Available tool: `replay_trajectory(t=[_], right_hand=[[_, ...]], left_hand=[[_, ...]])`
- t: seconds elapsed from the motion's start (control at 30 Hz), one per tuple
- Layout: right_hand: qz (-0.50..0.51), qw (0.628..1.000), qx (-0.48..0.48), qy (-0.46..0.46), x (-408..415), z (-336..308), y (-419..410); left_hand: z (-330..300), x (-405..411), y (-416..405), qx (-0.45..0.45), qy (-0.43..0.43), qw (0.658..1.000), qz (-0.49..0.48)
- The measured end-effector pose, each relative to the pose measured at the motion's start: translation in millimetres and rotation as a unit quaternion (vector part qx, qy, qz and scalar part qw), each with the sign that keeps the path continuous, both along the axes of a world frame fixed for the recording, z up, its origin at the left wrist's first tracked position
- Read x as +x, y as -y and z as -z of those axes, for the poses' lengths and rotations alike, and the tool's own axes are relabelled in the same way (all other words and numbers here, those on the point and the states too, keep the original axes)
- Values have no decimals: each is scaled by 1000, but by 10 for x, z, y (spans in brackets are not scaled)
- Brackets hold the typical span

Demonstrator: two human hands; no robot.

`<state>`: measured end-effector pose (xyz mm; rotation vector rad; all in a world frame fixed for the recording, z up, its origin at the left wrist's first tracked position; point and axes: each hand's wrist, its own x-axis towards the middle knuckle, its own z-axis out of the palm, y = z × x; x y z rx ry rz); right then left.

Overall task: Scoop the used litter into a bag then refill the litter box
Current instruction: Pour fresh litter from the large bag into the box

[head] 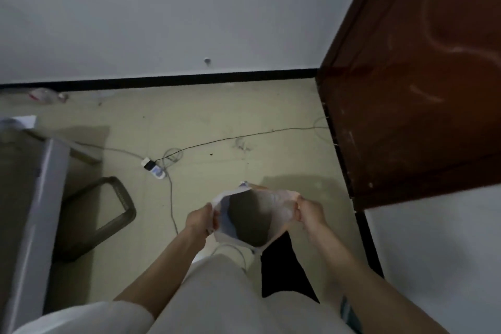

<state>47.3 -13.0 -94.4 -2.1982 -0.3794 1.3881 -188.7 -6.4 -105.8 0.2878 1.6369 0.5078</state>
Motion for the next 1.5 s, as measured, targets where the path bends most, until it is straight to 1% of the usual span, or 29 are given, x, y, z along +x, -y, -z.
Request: replay_trajectory(t=[0.13, 0.27, 0.37, 0.5, 0.63, 0.77, 0.87, 1.0, 1.07, 1.13, 1.2, 1.27, 1.33, 1.43, 1.5], right_hand=[[-127, 991, 22, 19, -46, -64, -1018], [-256, 966, 17, 21, -152, -140, -2015], [-325, 945, 21, 30, -301, -143, -2632], [-393, 919, 9, 32, -589, -96, -3317], [-443, 895, -8, 56, -1032, -2, -4080], [-492, 867, -19, 81, -1658, 179, -4845], [-520, 847, -35, 101, -2125, 320, -5362], [-595, 789, -55, 142, -2672, 590, -5927], [-637, 752, -62, 154, -2906, 714, -6168], [-675, 721, -48, 149, -3168, 839, -6414], [-723, 675, -22, 148, -3501, 969, -6683], [-759, 634, 2, 149, -3866, 1153, -6998], [-781, 605, 14, 152, -4216, 1393, -7367], [-803, 576, 15, 152, -4701, 1834, -7910], [-811, 563, 12, 159, -4982, 2131, -8215]], left_hand=[[-67, -23, -547, 11, 9, 995, -98], [-152, 33, -1104, -10, 2, 983, -185], [-144, -39, -1417, -9, 25, 957, -290], [-41, -185, -1765, -9, 69, 918, -391], [55, -473, -2311, -11, 92, 897, -432], [274, -969, -2973, -27, 114, 875, -470], [509, -1393, -3416, -52, 114, 881, -457], [799, -1803, -3816, -81, 123, 880, -451], [920, -1977, -4021, -85, 121, 884, -443], [1048, -2179, -4283, -82, 106, 889, -438], [1240, -2395, -4559, -84, 84, 883, -454], [1460, -2613, -4859, -84, 75, 870, -480], [1722, -2804, -5159, -81, 74, 851, -514], [2165, -3107, -5607, -87, 86, 803, -583], [2412, -3257, -5893, -91, 92, 783, -609]])
